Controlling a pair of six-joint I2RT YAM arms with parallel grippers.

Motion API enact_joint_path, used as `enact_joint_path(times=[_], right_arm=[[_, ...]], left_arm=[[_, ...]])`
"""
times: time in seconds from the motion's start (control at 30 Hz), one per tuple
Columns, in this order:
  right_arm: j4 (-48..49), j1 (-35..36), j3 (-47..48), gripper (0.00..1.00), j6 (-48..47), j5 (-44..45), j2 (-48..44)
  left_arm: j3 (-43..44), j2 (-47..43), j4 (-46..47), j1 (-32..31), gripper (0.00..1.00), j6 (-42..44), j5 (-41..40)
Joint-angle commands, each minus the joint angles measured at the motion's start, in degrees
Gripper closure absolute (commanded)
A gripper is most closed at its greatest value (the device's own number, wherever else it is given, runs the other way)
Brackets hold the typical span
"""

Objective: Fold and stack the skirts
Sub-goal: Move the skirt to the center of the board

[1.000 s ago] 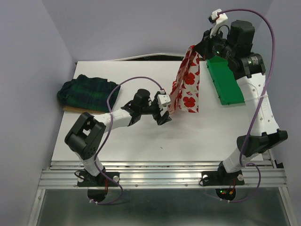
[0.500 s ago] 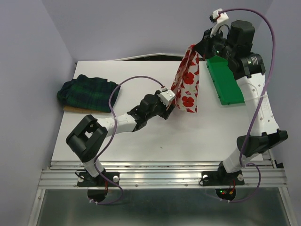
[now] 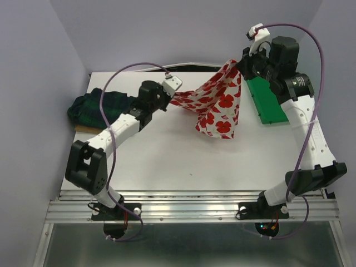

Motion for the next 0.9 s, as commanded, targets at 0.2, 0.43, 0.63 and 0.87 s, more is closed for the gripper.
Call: enact_joint_path(times=[0.2,0.43,0.63,0.87], right_arm=[[5.54,-3.68,-5.58,0.99,-2.59,0.14,-9.45],[2.3,-4.2,-14.63,0.99,-4.35,-2.15,-21.22],[-5.51,-4.2,-17.36,0.99,-1.29,-6.81,-30.55],[-8.87,-4.2,-19.55,0.99,5.4,-9.19,-32.94]], left_arm=[[13.89,-14.49,-27.88,6.97,1.0,15.26,5.59],[14.07,-26.59,-39.93,7.06,1.0,12.46,2.6],[14.68,-38.82,-50.29,7.06,1.0,10.79,5.32],[20.75,-41.39,-62.43,7.06,1.0,11.75,9.89]])
